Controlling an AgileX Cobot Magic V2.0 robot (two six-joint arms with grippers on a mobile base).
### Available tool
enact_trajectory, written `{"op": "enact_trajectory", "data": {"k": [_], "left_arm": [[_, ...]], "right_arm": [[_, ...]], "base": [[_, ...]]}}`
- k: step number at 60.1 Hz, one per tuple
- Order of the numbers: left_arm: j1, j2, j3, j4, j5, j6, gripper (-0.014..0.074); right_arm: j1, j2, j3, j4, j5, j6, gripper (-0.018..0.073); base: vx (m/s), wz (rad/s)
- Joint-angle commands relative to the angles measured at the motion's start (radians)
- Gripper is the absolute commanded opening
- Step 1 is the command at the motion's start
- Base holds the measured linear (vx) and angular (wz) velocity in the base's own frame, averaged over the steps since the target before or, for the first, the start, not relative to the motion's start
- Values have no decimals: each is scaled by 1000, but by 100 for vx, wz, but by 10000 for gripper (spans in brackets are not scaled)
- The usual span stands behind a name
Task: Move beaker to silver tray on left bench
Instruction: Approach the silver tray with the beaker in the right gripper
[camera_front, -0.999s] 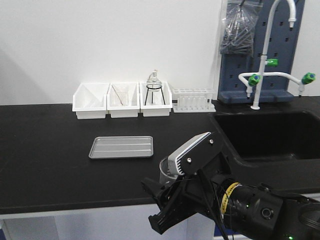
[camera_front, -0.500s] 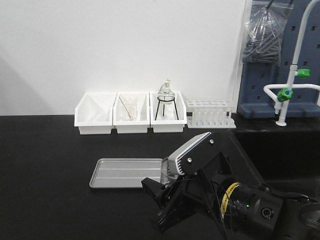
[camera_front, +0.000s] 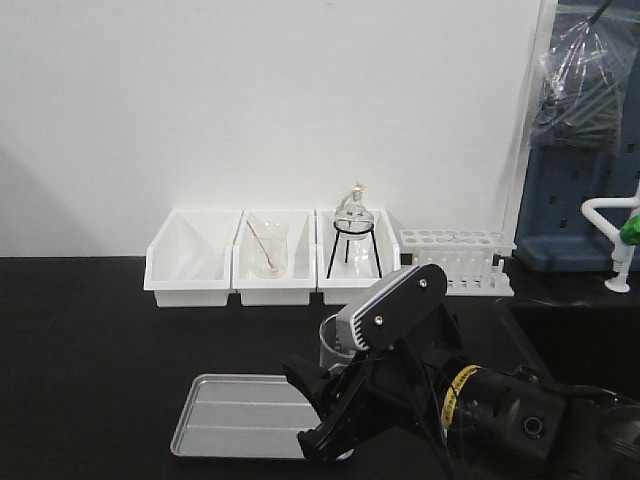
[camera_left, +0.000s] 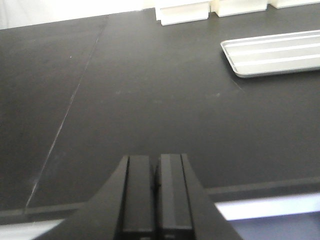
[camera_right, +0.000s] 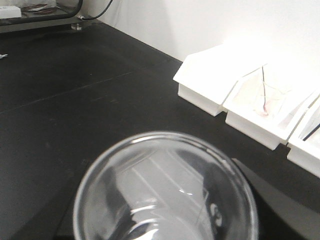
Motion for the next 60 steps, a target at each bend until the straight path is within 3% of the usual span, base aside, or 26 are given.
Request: {"op": "enact_trajectory", "data": {"k": [1, 60], "left_arm": [[-5, -7, 20, -3, -81, -2, 1], [-5, -7, 20, -3, -81, -2, 1]], "right_arm": [[-1, -35, -29, 2, -69, 1, -11], [-1, -35, -29, 2, -73, 1, -11]], "base": [[23, 4], [14, 1]]}}
